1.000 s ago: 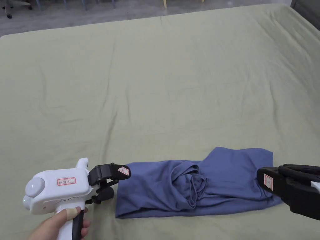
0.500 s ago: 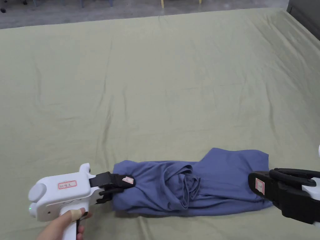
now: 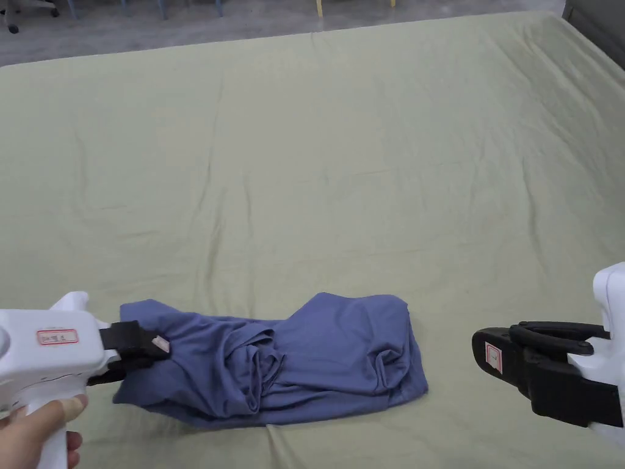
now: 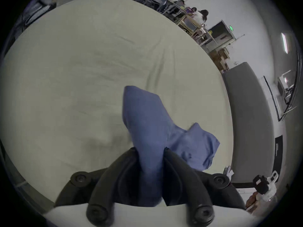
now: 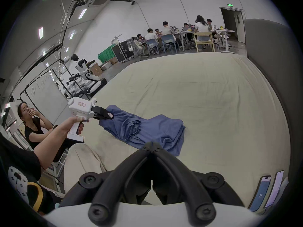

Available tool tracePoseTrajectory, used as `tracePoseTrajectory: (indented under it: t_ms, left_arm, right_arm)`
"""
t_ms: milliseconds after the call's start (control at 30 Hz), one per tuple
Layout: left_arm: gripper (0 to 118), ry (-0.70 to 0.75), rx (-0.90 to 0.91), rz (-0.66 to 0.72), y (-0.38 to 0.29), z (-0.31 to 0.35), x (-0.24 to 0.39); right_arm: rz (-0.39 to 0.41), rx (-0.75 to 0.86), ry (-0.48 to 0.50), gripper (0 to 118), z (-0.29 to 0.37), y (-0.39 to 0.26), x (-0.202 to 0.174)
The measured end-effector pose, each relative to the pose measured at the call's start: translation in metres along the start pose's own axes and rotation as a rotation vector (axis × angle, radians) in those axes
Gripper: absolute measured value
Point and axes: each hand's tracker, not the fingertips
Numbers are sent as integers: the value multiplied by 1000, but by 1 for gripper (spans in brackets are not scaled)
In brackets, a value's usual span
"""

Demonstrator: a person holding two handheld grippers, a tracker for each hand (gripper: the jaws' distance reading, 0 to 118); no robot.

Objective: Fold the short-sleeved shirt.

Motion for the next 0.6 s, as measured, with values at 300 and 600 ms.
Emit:
tracePoseTrajectory:
  t_ms: [300, 600]
  left_arm:
    - [12, -172, -51, -167, -51, -73, 145]
    - [75, -100, -122, -305, -90, -175, 180]
  right_arm:
    - [-8, -4, -9, 2, 8, -1, 2]
    - [-20, -36, -85, 2, 12, -10, 15]
